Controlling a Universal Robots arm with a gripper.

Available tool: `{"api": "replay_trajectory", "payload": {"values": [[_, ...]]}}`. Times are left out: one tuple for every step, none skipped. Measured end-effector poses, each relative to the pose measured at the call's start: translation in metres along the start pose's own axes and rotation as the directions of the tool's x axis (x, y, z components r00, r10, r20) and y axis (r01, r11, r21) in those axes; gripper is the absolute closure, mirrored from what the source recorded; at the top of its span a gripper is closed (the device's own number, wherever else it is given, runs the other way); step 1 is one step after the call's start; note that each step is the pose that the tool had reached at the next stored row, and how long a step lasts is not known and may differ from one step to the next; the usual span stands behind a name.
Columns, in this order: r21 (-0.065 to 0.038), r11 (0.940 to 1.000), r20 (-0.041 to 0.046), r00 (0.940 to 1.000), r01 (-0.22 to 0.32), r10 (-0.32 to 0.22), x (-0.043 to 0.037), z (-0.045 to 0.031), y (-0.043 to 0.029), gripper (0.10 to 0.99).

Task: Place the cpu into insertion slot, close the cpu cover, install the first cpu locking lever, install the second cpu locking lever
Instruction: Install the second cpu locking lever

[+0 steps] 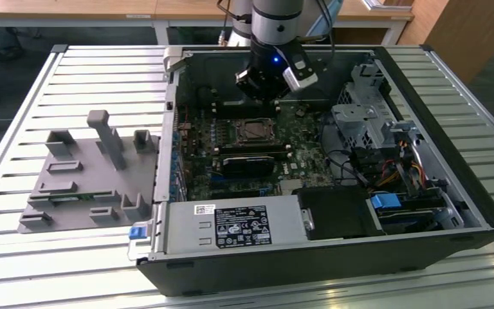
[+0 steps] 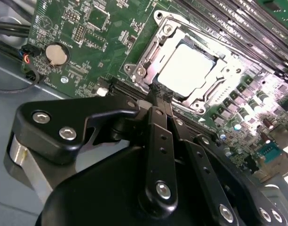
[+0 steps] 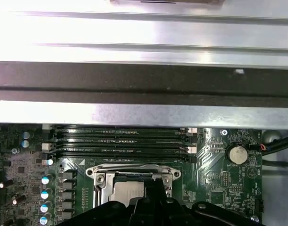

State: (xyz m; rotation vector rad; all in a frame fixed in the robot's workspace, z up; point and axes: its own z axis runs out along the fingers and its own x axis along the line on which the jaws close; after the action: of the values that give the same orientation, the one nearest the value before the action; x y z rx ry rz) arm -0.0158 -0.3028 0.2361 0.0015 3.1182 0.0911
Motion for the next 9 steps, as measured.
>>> {"api": "replay_trajectory", "payload": {"values": [[0.0,1.0,-0.0001,1.0,0.0,0.0,0.0,-0.0001,-0.0007,0.98],[0.0,1.0,-0.0001,1.0,0.0,0.0,0.0,-0.0002,-0.0021,0.98],[0.0,1.0,-0.0001,1.0,0.0,0.0,0.0,-0.0003,-0.0042,0.98],[0.0,1.0,-0.0002,1.0,0.0,0.0,0.0,-0.0005,-0.0067,0.98],[0.0,1.0,-0.0001,1.0,0.0,0.0,0.0,-0.0006,-0.0092,0.98],[0.0,1.0,0.0,1.0,0.0,0.0,0.0,-0.0007,-0.0122,0.98],[0.0,1.0,-0.0001,1.0,0.0,0.0,0.0,-0.0009,-0.0151,0.98],[0.0,1.0,0.0,1.0,0.0,0.0,0.0,-0.0011,-0.018,0.98],[0.0,1.0,0.0,1.0,0.0,0.0,0.0,-0.0012,-0.021,0.98]]}}
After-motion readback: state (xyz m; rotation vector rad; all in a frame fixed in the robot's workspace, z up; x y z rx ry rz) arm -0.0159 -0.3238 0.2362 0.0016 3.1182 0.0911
